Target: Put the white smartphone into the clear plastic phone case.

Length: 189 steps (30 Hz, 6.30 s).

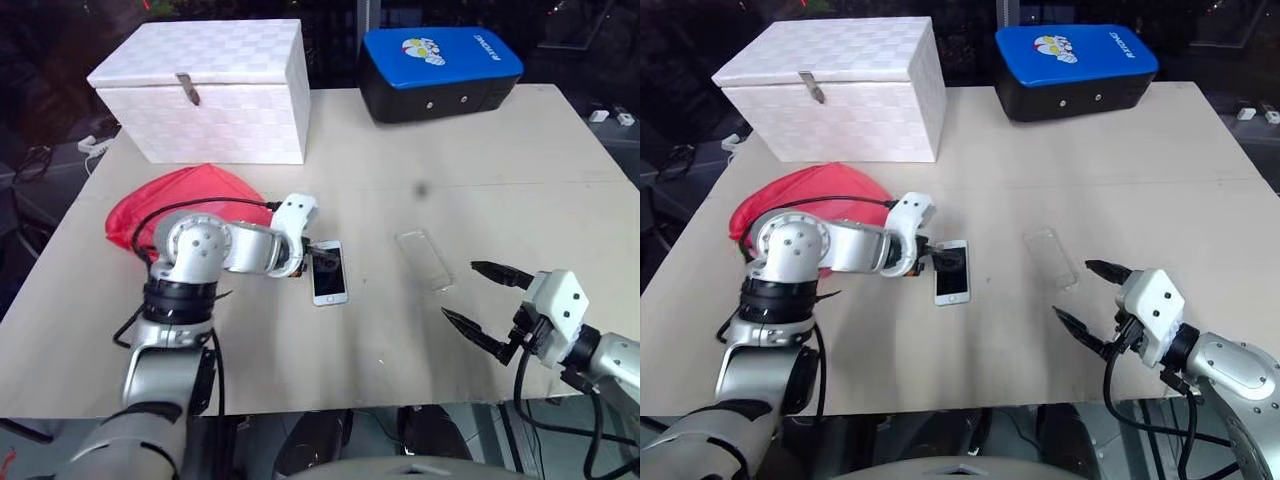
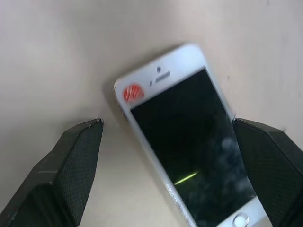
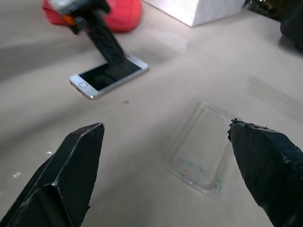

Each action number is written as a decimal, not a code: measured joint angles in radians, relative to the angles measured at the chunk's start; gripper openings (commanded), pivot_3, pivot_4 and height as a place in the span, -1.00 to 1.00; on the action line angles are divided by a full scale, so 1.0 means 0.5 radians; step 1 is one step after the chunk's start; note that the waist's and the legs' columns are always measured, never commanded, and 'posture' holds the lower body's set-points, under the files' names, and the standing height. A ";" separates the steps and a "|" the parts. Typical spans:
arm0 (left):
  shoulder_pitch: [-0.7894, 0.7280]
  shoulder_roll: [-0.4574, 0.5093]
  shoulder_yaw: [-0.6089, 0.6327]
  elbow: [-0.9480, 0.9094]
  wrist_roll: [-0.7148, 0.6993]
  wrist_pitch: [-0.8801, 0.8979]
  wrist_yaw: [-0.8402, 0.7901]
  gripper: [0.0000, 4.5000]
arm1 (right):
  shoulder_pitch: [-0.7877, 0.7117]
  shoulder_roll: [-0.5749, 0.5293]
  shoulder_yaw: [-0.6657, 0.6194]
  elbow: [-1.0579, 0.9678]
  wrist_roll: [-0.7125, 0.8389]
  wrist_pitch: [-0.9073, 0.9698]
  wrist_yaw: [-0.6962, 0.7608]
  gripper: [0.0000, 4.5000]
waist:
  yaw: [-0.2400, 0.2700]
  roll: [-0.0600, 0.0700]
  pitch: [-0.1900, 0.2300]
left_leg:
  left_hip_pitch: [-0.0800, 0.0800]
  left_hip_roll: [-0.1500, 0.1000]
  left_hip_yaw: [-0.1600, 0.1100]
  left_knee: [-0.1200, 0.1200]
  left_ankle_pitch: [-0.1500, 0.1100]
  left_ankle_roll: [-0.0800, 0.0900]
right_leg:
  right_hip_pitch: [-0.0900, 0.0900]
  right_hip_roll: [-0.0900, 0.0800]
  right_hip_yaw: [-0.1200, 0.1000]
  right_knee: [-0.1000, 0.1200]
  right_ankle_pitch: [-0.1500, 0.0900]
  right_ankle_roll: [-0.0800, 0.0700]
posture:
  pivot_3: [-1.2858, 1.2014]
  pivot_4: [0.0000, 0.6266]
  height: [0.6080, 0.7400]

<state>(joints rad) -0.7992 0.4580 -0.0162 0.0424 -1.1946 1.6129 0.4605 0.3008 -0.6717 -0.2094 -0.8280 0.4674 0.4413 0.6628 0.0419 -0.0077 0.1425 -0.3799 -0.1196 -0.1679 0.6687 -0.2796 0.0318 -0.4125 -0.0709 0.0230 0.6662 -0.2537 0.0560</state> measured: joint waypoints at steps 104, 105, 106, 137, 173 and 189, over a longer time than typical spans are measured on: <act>-0.554 -0.072 -1.747 0.009 1.843 -1.708 -2.975 0.96 | 0.593 0.111 -0.428 -0.197 0.137 0.010 -0.035 1.00 | -0.058 -0.019 0.007 | 0.001 0.002 0.034 -0.001 -0.004 0.007 | -0.012 0.003 0.032 0.009 -0.002 0.010 | 0.03 -0.52 1.00; -0.530 -0.036 -1.682 -0.001 1.844 -1.714 -2.989 0.96 | 0.591 0.110 -0.417 -0.202 0.134 0.012 -0.038 1.00 | -0.056 -0.019 0.007 | 0.001 0.002 0.034 -0.001 -0.004 0.007 | -0.012 0.003 0.032 0.008 -0.002 0.010 | 0.03 -0.52 1.00; -0.491 -0.007 -1.585 -0.010 1.828 -1.720 -3.014 0.96 | 0.592 0.109 -0.406 -0.204 0.130 0.013 -0.038 1.00 | -0.055 -0.018 0.007 | 0.001 0.002 0.034 -0.001 -0.004 0.007 | -0.012 0.003 0.032 0.008 -0.002 0.010 | 0.03 -0.52 1.00; -0.882 -0.698 -0.912 2.584 2.891 -4.253 -3.303 -0.89 | 1.145 -0.005 -0.215 -0.361 0.026 -0.449 -0.389 1.00 | -0.047 -0.021 0.008 | 0.000 -0.006 0.020 0.012 -0.009 0.017 | 0.006 0.005 0.006 -0.005 0.004 0.020 | 0.03 -0.52 1.00; 0.991 0.518 -0.092 -0.395 2.083 -2.469 -3.565 0.43 | -0.701 -0.375 0.732 0.616 -0.260 0.174 0.051 1.00 | -0.058 -0.014 0.011 | -0.002 0.000 0.023 0.008 -0.009 0.016 | -0.001 0.001 0.017 -0.006 0.005 0.016 | 0.03 -0.52 1.00; 1.372 0.522 0.038 -0.819 1.714 -2.524 -3.345 0.43 | -1.295 -0.441 1.128 1.266 -0.545 -0.154 0.954 1.00 | -0.057 -0.010 0.013 | -0.002 0.000 0.025 0.006 -0.009 0.016 | -0.002 0.000 0.020 -0.008 0.006 0.015 | 0.03 -0.52 1.00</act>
<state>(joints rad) -0.1131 0.7189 0.0030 -0.3671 -0.3373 0.3509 -1.2122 -0.3465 -0.8922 0.3544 -0.1951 0.1952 0.3642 1.1396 0.0131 -0.0128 0.1488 -0.3808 -0.1195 -0.1554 0.6717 -0.2841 0.0400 -0.4133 -0.0711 0.0329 0.6620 -0.2509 0.0636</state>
